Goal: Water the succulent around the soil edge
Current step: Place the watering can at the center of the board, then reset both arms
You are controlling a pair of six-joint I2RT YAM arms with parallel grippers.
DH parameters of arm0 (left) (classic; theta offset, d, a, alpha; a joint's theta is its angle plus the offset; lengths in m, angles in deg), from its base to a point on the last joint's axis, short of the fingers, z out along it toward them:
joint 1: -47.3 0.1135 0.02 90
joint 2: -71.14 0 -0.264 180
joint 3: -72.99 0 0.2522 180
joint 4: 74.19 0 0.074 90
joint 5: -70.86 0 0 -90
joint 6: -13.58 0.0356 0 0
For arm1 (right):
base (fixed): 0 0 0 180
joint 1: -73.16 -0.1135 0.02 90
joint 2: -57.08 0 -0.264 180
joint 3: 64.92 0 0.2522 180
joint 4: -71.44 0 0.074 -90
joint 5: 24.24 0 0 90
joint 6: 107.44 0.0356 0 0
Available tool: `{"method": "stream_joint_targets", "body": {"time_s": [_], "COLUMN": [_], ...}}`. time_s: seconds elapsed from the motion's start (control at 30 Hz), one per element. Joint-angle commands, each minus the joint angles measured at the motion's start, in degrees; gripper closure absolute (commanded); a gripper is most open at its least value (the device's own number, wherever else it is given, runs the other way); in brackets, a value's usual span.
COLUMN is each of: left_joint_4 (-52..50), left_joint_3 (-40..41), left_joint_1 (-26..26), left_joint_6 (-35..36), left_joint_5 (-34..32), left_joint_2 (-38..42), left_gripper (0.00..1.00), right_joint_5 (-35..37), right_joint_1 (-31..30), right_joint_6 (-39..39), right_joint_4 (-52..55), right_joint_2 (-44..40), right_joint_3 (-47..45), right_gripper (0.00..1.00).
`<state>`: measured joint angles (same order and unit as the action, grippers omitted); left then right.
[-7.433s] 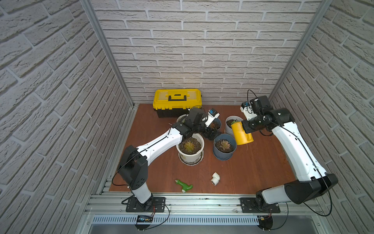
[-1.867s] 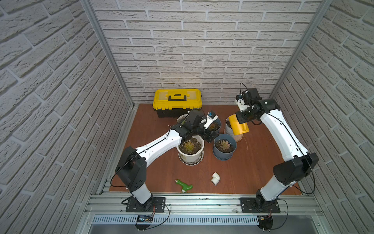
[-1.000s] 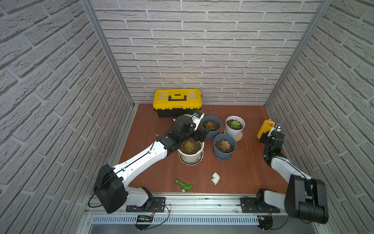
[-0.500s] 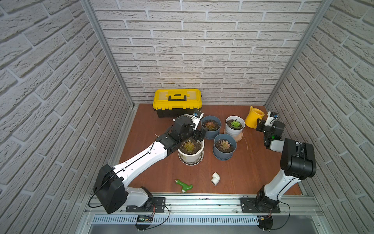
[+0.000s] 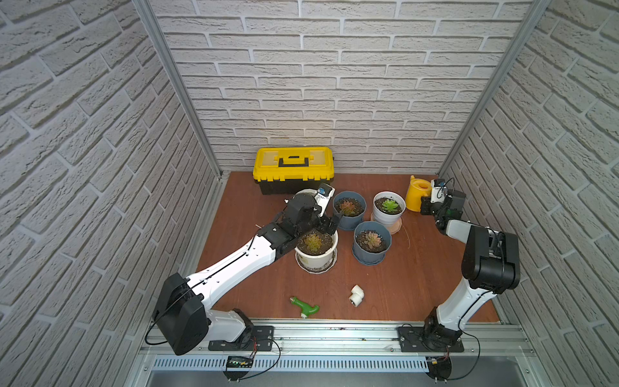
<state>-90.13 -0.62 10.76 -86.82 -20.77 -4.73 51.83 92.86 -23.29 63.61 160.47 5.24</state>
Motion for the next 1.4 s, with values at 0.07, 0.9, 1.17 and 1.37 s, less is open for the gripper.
{"method": "stream_joint_targets", "body": {"time_s": [0.07,0.9,1.17,1.37], "left_joint_4": [2.1,3.7,9.2,18.3], "left_joint_3": [1.1,11.1,16.4,23.6], "left_joint_1": [0.3,1.0,1.8,4.2], "left_joint_6": [-0.1,-2.6,-2.2,-0.5], "left_joint_5": [-0.8,-8.0,-15.5,-24.4], "left_joint_2": [3.4,10.8,14.1,17.5], "left_gripper": [0.02,0.02,0.02,0.02], "right_joint_5": [0.9,11.3,11.0,5.5], "right_joint_1": [-0.2,-12.7,-13.0,-13.5], "right_joint_6": [-2.4,6.2,10.4,8.9], "right_joint_4": [4.6,-23.3,-50.8,-51.7], "right_joint_2": [-2.8,-41.0,-21.1,-12.6], "right_joint_3": [-3.5,-47.1,-49.5,-44.5], "right_gripper": [0.58,0.01,0.00,0.01]}}
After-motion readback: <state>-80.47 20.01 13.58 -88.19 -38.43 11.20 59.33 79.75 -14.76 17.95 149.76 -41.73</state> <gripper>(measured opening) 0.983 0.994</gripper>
